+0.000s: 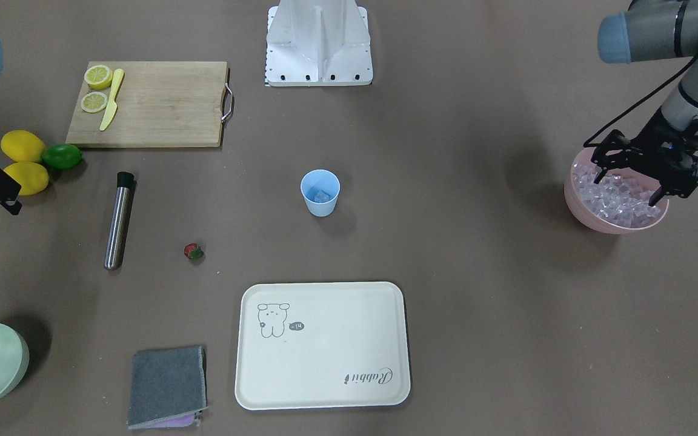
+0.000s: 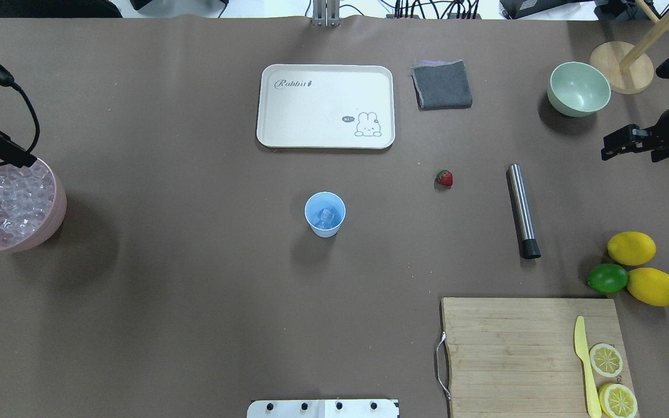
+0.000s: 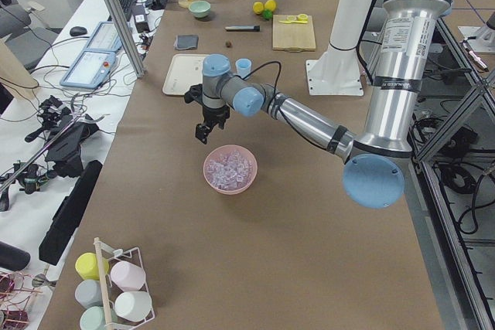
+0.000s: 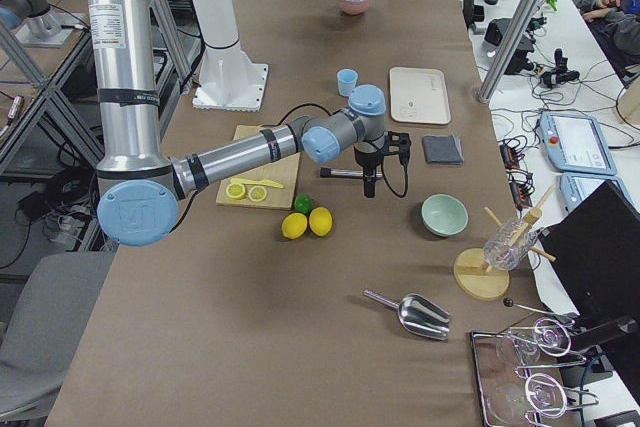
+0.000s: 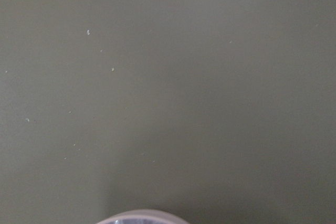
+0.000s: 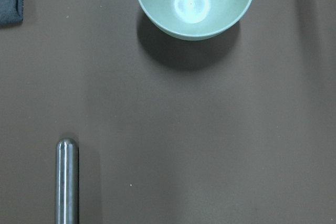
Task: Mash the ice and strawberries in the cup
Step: 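Return the left gripper to the pink ice bowl, then lower the left gripper into the pink bowl and grasp ice cubes, then carry the ice with the left gripper over the light-blue cup, then release ice and withdraw the left gripper while the right gripper reaches out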
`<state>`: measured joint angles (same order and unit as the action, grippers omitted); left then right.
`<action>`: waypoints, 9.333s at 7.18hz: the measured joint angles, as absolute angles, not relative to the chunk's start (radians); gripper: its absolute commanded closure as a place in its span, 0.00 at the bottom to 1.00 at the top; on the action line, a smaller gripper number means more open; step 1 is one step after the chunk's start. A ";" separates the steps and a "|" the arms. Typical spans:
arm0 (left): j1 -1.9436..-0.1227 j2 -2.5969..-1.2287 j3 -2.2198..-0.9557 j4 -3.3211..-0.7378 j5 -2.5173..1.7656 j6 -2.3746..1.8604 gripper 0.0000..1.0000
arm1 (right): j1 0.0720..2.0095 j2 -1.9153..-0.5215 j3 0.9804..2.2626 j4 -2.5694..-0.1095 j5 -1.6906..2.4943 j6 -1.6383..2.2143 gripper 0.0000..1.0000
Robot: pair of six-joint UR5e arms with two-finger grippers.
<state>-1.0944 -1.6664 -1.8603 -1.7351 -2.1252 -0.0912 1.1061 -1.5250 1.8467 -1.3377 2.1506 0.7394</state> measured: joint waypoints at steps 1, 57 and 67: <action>-1.096 -1.639 -1.801 -1.824 -2.127 -0.091 0.12 | 1.106 -1.525 1.847 -1.338 2.151 0.739 0.00; -0.486 -2.246 -1.674 -2.006 -1.675 -1.243 0.11 | 1.103 -1.525 1.843 -1.344 2.138 0.743 0.00; -0.896 -1.953 -1.994 -1.373 -2.034 -0.476 0.00 | 1.028 -1.429 1.846 -1.347 2.139 0.757 0.00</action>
<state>-0.8960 -1.9528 -1.9939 -1.3732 -2.0336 -0.4763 1.0278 -1.4294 1.8458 -1.3475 2.1393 0.7569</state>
